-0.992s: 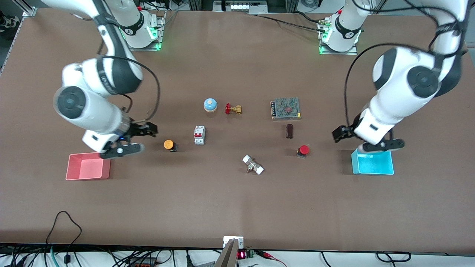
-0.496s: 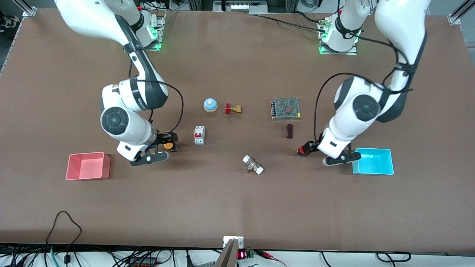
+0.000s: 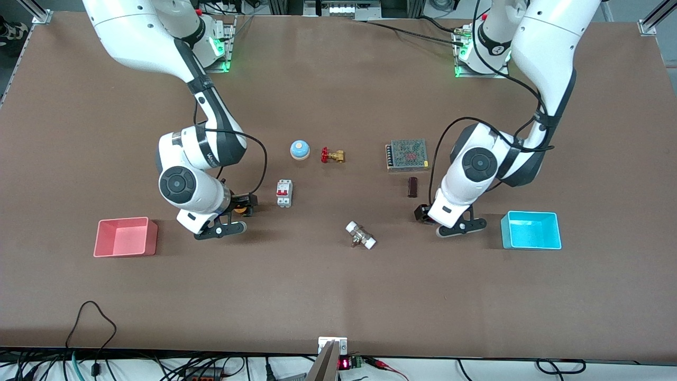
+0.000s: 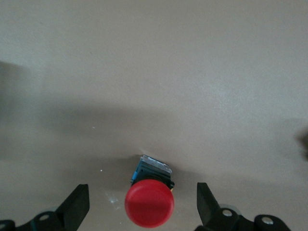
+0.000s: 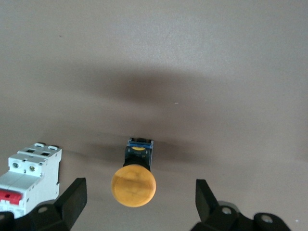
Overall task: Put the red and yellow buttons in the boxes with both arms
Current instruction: 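Close the right gripper on the yellow button while the left gripper grasps the red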
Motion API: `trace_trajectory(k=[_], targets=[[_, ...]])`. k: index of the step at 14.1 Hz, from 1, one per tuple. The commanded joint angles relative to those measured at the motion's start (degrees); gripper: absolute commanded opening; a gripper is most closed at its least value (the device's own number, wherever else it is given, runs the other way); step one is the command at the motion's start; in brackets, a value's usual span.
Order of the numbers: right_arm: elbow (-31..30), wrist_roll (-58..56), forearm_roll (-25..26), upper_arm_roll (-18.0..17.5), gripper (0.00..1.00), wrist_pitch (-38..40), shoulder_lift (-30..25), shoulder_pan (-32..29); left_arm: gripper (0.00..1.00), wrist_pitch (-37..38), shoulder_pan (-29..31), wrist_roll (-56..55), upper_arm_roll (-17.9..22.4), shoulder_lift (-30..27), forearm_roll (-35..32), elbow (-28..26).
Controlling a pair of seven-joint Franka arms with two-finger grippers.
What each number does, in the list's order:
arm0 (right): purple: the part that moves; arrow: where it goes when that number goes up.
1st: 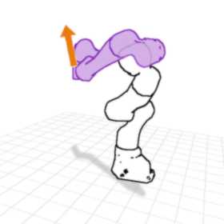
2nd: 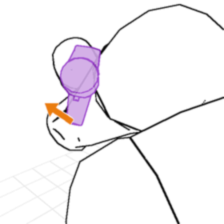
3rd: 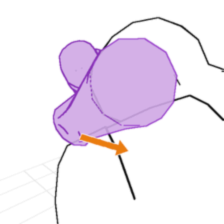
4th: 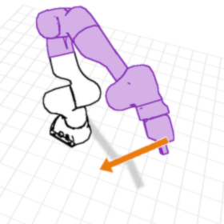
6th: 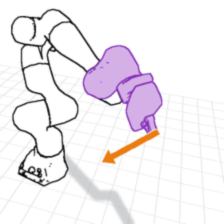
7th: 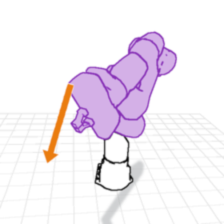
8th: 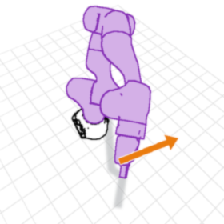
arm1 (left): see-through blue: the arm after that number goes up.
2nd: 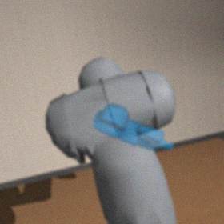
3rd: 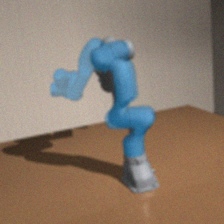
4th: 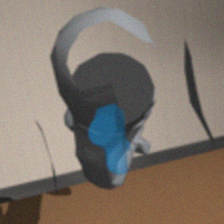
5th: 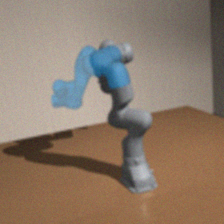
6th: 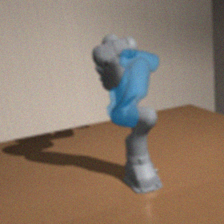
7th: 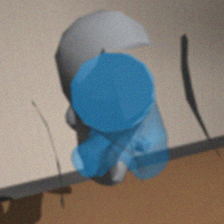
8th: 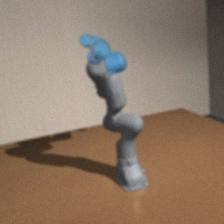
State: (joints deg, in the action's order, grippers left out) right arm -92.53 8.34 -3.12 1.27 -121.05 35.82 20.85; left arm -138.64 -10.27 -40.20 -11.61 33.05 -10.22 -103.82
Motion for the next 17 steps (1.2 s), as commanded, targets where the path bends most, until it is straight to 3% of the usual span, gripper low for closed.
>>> trace_trajectory(k=[1, 5, 7, 9, 13, 17], targets=[[0.7, 2.4, -0.8, 0.2, 1.0, -0.2, 0.8, 1.3, 0.9, 0.0, -0.6, -1.5, 0.1, 0.1, -1.6, 0.2], [0.8, 2.5, -0.8, 0.3, 0.99, -0.3, 2.1, 1.1, 0.63, 0.0, -0.5, -2.8, 0.1, 0.1, -1.6, 0.2], [0.8, 2.5, -0.8, 0.3, 0.93, -0.9, 2.3, 1.1, 0.49, 0.0, -0.5, -3.0, 0.0, 0.2, -1.6, 0.2], [0.8, 2.5, -0.8, 0.3, 0.68, -0.9, 2.4, 0.9, 0.39, 0.1, -0.5, -3.0, 0.0, 0.2, -1.6, 0.2], [0.9, 2.6, -0.8, 0.3, 0.35, -0.8, 2.3, 1.0, 0.24, 1.1, 0.4, -2.3, 0.2, -0.8, -1.6, 0.5], [3.1, 1.8, -0.7, 0.5, 0.29, 0.2, 1.5, 1.0, 0.23, 3.7, 4.2, 2.5, 0.3, -3.9, -1.5, 1.0]])
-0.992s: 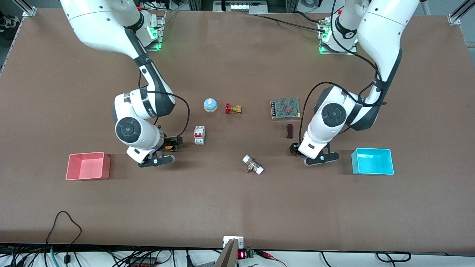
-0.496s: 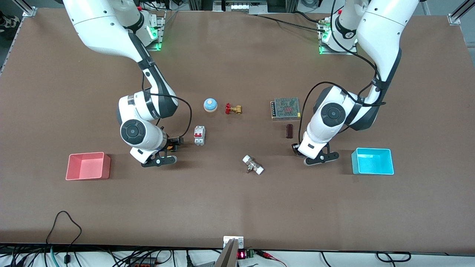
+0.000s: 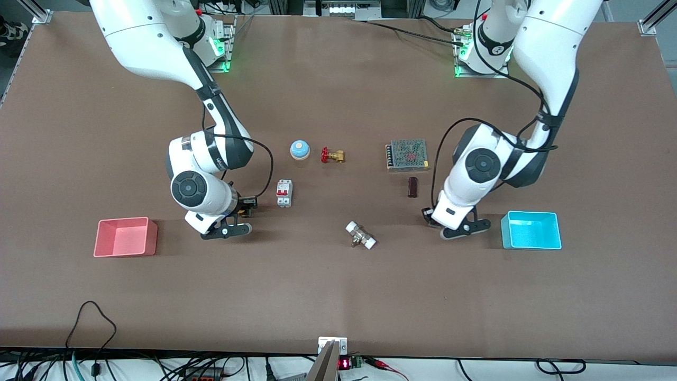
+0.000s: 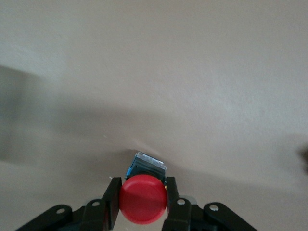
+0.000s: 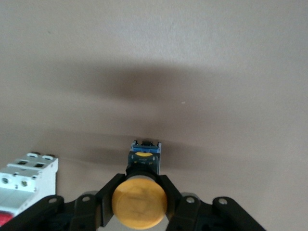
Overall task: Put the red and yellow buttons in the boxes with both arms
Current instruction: 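Carry the yellow button to the pink box while the left gripper carries red to cyan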
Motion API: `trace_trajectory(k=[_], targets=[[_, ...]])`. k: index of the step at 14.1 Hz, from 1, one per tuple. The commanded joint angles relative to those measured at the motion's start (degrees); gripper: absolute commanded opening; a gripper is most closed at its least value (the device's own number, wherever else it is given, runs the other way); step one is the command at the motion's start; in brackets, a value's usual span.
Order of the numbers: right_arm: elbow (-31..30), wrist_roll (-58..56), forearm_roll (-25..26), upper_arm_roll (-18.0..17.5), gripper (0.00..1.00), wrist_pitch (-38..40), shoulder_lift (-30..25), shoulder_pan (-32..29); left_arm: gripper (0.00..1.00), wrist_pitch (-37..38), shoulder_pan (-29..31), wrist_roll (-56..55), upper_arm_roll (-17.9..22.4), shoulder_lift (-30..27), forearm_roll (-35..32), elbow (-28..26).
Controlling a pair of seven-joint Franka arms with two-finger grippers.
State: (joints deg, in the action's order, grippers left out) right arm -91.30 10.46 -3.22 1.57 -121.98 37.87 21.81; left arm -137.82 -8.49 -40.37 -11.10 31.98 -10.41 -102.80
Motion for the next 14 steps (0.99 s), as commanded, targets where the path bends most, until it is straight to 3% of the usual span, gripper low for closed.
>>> trace_trajectory(k=[1, 4, 7, 14], targets=[[2.2, -0.5, -0.6, 0.4, 0.29, 2.7, -2.2, -0.4, 0.23, 4.0, 3.1, 4.3, -0.2, -3.3, -1.3, 0.5], [6.1, -1.3, 0.1, 1.1, 0.29, 10.2, -5.3, -1.9, 0.23, 5.3, 7.4, 9.6, -0.4, -4.2, -1.2, 1.4], [12.0, -4.9, 0.1, 1.7, 0.29, 16.2, -5.2, -7.6, 0.23, 5.3, 11.7, 16.2, -0.7, -4.8, -0.9, 1.6], [15.9, -16.6, 4.3, 2.6, 0.3, 15.2, -0.3, -19.8, 0.23, 5.4, 19.9, 29.4, -0.9, -5.2, -0.2, 2.3]])
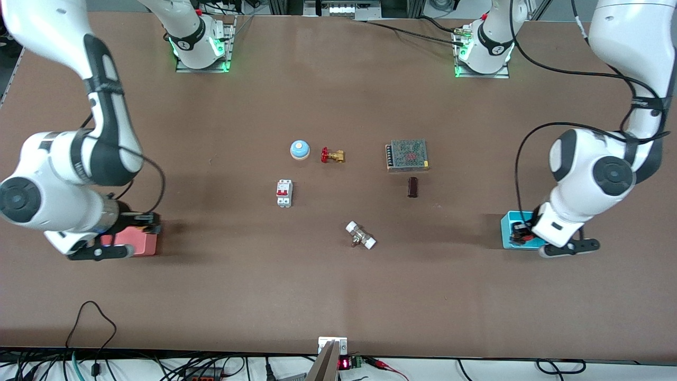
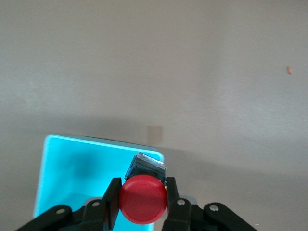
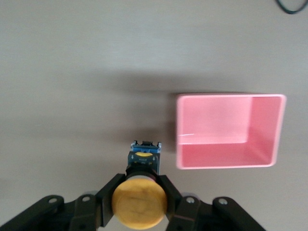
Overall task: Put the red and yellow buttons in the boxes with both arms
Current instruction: 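Carry the yellow button to the pink box while the left gripper carries red to cyan, then lower and release the yellow button while the left gripper releases the red button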
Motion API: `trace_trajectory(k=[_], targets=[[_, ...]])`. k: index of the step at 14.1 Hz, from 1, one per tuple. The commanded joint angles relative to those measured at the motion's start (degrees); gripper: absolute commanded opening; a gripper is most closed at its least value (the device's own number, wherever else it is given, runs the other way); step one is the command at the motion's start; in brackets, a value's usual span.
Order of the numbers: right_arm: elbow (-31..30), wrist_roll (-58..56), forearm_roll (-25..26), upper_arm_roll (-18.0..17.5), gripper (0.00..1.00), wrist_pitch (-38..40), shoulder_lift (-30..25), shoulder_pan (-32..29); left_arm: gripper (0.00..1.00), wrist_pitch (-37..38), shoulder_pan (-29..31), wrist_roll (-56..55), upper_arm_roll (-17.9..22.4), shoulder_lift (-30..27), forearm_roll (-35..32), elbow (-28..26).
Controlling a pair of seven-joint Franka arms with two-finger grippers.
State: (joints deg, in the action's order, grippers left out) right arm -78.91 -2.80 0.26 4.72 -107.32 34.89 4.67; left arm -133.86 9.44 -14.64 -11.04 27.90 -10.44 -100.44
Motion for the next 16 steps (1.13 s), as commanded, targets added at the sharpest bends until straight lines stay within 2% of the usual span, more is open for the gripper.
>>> trace_trajectory(k=[1, 5, 11, 13, 15, 16], targets=[[4.4, -5.4, 0.8, -0.4, 0.3, -0.4, 3.9, -4.1, 0.23, 1.3, 2.6, 4.7, -0.8, -1.1, -0.2, 0.0], [4.8, -9.9, 0.8, -0.4, 0.3, -5.6, 8.2, -7.6, 0.23, 1.3, 4.4, 8.0, -0.7, -0.3, -0.2, -1.2], [4.6, -10.6, 0.3, -0.5, 0.3, -6.1, 11.1, -8.4, 0.27, 0.9, 5.5, 8.5, -0.8, 4.3, -0.1, -1.5], [4.6, -10.6, 0.3, -0.5, 0.3, -6.2, 11.8, -8.5, 0.37, 0.9, 5.6, 8.4, -0.8, 4.4, -0.1, -1.4], [4.6, -10.4, 0.3, -0.5, 0.3, -6.3, 12.3, -8.5, 0.57, 1.1, 5.6, 8.3, -0.8, 4.3, 0.0, -1.1], [4.6, -10.4, 0.3, -0.6, 0.31, -6.4, 12.7, -8.5, 0.72, 1.1, 5.6, 8.3, -0.8, 4.1, 0.2, -0.7]])
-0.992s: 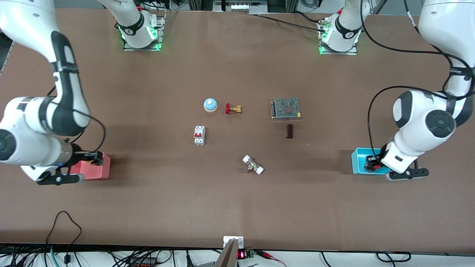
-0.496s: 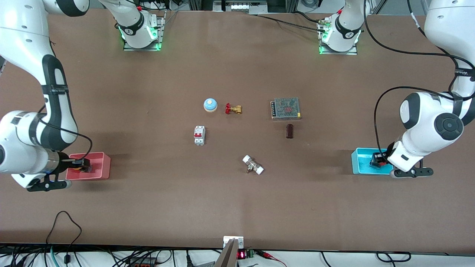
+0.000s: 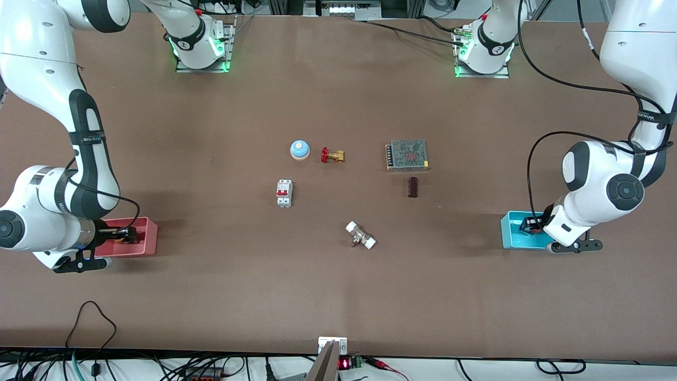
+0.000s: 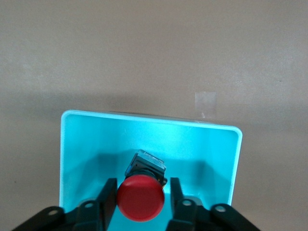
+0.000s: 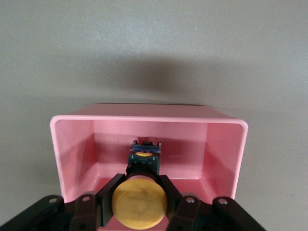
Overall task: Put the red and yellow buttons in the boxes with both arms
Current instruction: 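Lower and release the yellow button while the left gripper releases the red button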
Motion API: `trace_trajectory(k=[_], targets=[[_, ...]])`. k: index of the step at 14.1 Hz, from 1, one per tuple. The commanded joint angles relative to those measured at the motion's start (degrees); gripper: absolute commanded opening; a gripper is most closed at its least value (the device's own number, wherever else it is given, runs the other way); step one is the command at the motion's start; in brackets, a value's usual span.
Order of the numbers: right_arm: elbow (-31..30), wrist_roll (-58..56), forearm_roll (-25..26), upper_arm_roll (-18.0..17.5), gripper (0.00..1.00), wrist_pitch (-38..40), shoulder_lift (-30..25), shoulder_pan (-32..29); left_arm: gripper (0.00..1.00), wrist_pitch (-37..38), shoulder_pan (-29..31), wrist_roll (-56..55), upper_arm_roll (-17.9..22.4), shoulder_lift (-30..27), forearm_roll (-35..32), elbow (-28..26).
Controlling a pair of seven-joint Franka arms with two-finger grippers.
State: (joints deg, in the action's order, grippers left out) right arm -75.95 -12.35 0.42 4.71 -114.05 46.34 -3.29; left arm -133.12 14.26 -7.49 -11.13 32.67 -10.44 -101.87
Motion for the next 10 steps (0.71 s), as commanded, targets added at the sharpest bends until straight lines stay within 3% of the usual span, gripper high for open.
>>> trace_trajectory(k=[1, 3, 5, 10], targets=[[1.7, -0.7, 0.0, -0.6, 0.36, -0.2, 1.6, -0.6, 0.8, 0.3, 0.7, 1.2, -0.7, -1.1, 0.5, 0.9], [1.6, -0.3, -0.2, -0.6, 0.53, -2.2, 1.9, -0.6, 1.0, 0.3, 0.6, 1.0, -0.8, -2.9, 0.6, 1.1], [1.6, -0.4, -1.1, -0.6, 1.0, -2.1, 1.7, -0.6, 1.0, 0.8, 0.4, 0.5, -0.9, -6.1, 0.6, 0.9], [1.8, -0.4, -1.6, -0.8, 1.0, 2.6, -2.6, -0.4, 1.0, 9.6, 0.4, 1.1, -2.1, -13.8, 0.6, 0.9]])
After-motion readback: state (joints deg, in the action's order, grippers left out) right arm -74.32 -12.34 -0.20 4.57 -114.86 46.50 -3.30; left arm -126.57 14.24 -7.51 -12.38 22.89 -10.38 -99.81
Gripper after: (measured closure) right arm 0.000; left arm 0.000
